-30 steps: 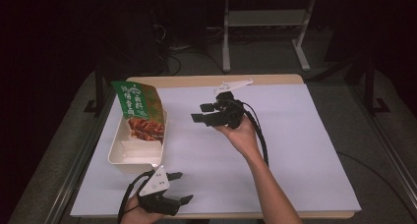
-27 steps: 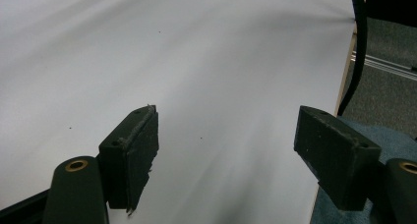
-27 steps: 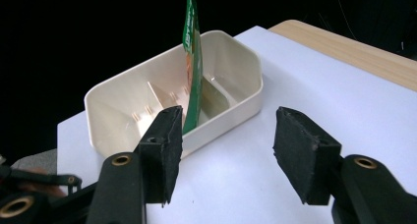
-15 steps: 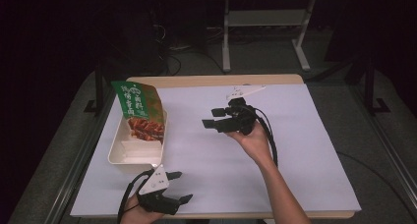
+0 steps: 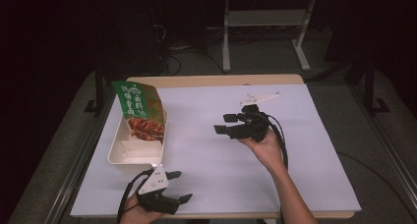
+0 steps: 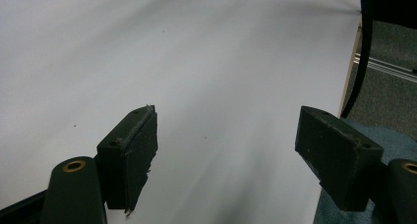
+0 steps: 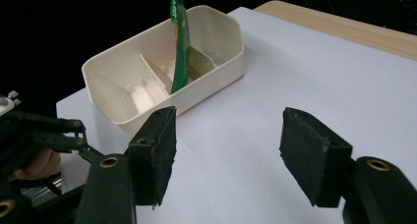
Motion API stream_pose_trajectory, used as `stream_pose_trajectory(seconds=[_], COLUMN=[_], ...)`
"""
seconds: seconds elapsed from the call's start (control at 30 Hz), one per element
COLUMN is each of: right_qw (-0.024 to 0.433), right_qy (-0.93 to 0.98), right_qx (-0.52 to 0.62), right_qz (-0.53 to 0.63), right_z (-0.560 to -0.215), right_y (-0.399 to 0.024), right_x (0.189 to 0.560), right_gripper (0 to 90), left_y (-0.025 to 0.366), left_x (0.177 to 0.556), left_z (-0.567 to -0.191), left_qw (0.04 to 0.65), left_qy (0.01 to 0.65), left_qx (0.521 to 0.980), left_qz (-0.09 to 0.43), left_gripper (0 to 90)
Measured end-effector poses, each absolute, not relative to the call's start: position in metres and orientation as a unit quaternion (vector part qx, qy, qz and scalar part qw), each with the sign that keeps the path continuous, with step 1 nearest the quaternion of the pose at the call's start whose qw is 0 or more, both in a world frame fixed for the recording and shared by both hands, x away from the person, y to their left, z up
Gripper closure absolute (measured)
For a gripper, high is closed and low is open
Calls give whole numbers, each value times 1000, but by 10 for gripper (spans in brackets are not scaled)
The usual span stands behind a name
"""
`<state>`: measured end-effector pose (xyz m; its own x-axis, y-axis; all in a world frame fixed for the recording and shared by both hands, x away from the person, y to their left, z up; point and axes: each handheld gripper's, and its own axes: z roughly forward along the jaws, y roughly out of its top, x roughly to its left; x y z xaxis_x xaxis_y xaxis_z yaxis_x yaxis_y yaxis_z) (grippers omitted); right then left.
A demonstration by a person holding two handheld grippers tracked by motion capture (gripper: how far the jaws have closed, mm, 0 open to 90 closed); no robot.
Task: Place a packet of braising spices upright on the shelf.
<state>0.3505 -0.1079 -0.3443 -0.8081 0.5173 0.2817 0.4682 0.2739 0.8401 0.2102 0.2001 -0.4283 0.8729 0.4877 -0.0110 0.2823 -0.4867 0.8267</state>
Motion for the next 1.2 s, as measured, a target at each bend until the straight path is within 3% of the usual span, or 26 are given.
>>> stream_pose_trajectory(seconds=[1.2], right_qw=[21], right_qy=[788], right_qx=[342], right_qz=[512], right_z=[-379], right_y=[-166], right_x=[313], right_gripper=[352], left_y=[202], left_x=[211], left_z=[-427], left_qw=[451], left_qy=[230], left_qx=[854], left_qz=[116], left_gripper=[234])
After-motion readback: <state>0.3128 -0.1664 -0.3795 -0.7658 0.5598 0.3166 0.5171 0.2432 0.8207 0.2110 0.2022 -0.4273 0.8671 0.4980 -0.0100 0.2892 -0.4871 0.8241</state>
